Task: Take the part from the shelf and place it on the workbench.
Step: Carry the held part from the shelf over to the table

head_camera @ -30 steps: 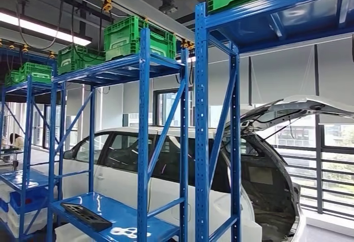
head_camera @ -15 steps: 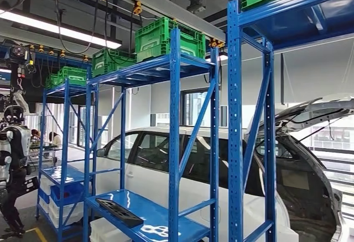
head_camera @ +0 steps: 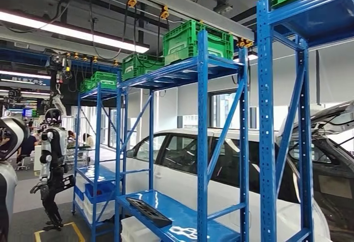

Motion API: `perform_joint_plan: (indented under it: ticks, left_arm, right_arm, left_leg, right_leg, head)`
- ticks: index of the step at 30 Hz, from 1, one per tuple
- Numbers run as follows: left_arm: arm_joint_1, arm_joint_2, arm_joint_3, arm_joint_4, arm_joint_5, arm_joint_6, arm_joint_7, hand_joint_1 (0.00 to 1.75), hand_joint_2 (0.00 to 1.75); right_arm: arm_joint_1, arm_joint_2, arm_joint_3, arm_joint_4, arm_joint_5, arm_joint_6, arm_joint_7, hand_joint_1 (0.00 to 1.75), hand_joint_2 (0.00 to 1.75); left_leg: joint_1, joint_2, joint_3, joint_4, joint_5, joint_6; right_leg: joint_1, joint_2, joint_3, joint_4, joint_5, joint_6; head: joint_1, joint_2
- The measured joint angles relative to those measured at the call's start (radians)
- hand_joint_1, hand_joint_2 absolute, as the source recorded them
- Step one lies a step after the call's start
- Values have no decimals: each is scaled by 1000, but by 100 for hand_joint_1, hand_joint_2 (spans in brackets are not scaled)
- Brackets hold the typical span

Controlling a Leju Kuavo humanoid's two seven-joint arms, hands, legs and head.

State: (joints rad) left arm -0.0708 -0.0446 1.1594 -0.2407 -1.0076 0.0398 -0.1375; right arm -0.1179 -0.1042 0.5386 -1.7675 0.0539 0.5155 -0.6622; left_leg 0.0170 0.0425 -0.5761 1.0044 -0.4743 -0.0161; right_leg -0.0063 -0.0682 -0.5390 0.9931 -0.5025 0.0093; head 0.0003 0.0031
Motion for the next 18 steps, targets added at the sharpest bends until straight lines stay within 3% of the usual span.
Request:
perform_joint_plan:
  ticks: [2,4,7,8,9,10,11,13,15,18]
  left_arm:
    - [3,0,4,0,9,-5,-2,0,175]
    - [6,1,8,0,13,-9,-2,0,175]
    - [6,2,14,0,14,-11,0,0,175]
    - [6,3,15,0,14,-11,2,0,175]
    - [6,3,16,0,14,-11,3,0,175]
    - [6,3,18,0,14,-12,3,0,175]
    - [6,3,20,0,14,-12,3,0,175]
    - [6,2,23,0,13,-15,0,0,175]
    - [6,3,25,0,13,-17,-4,0,175]
    - [11,6,28,0,12,-19,-6,0,175]
  right_arm:
    - [-16,13,17,6,-2,0,12,175,175]
    - [-25,21,29,12,-4,0,19,175,175]
    - [-44,26,47,23,-15,-2,24,175,175]
    - [-47,26,53,27,-19,-5,24,175,175]
    - [-49,26,59,30,-23,-8,25,175,175]
    - [-50,26,64,33,-27,-12,26,175,175]
    - [-53,26,68,34,-31,-16,27,175,175]
    - [-58,26,76,36,-38,-23,27,175,175]
    - [-62,26,81,38,-43,-26,27,175,175]
    - [-67,27,86,40,-48,-29,27,175,175]
  left_leg:
    - [-2,-14,-4,0,2,16]
    - [0,-28,-5,-3,7,28]
    - [-3,-48,-6,-4,10,38]
    - [-6,-57,-6,-4,10,40]
    - [-8,-67,-6,-3,10,41]
    - [-11,-77,-5,-3,11,42]
    - [-13,-87,-3,-2,11,42]
    - [-15,-106,-5,-1,11,40]
    - [-10,-121,-13,0,15,34]
    - [-8,-132,-22,3,14,19]
  right_leg:
    - [-4,-11,3,-2,-2,12]
    - [-8,6,-9,33,-33,21]
    - [-9,51,-92,221,-128,22]
    - [-9,56,-116,271,-141,20]
    - [-7,59,-125,287,-134,17]
    - [-5,61,-115,261,-108,12]
    - [-2,69,-89,202,-70,5]
    - [1,105,-31,71,-9,-10]
    - [4,130,-11,15,4,-17]
    - [1,112,-8,0,10,-23]
  head:
    - [0,0]
    - [0,0]
    - [0,0]
    - [0,0]
    - [0,0]
    - [0,0]
    - [0,0]
    - [0,0]
    - [0,0]
    - [-1,0]
